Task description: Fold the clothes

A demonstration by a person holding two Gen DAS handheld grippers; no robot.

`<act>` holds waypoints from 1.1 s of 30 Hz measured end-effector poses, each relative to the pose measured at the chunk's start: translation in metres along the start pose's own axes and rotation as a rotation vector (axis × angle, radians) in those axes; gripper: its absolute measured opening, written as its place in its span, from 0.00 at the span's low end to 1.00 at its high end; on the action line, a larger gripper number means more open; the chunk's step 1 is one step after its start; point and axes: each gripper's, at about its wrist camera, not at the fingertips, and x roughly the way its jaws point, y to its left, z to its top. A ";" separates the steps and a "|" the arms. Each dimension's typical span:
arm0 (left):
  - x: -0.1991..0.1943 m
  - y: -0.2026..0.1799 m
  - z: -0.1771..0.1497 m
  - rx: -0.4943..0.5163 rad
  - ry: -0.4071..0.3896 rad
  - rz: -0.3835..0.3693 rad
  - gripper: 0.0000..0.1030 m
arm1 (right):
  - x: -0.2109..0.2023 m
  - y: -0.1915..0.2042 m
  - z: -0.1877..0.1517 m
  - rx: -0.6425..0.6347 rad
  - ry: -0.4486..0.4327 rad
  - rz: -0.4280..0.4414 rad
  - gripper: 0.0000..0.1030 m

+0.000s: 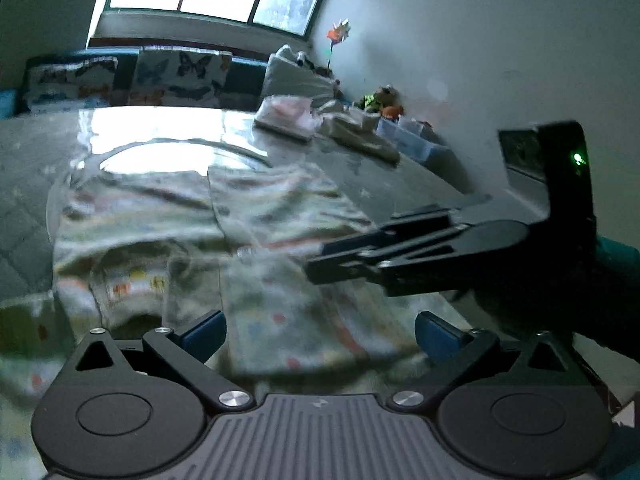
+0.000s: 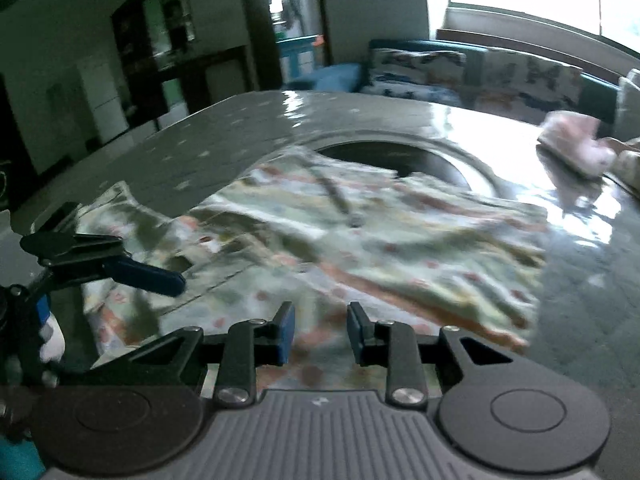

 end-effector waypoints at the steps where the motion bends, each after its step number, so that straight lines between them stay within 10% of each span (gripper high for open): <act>1: -0.001 0.001 -0.003 -0.009 0.010 0.006 0.99 | 0.004 0.004 0.000 -0.014 0.007 0.013 0.29; 9: -0.043 0.027 -0.015 -0.116 -0.045 0.106 1.00 | -0.002 0.031 -0.007 -0.122 0.026 0.047 0.36; 20: -0.119 0.111 -0.028 -0.407 -0.208 0.579 0.96 | -0.010 0.029 -0.019 -0.086 0.040 0.060 0.48; 24: -0.134 0.136 -0.032 -0.495 -0.241 0.747 0.80 | -0.009 0.029 -0.021 -0.077 0.041 0.059 0.49; 33: -0.147 0.171 -0.039 -0.634 -0.270 0.920 0.69 | -0.006 0.030 -0.020 -0.065 0.037 0.060 0.50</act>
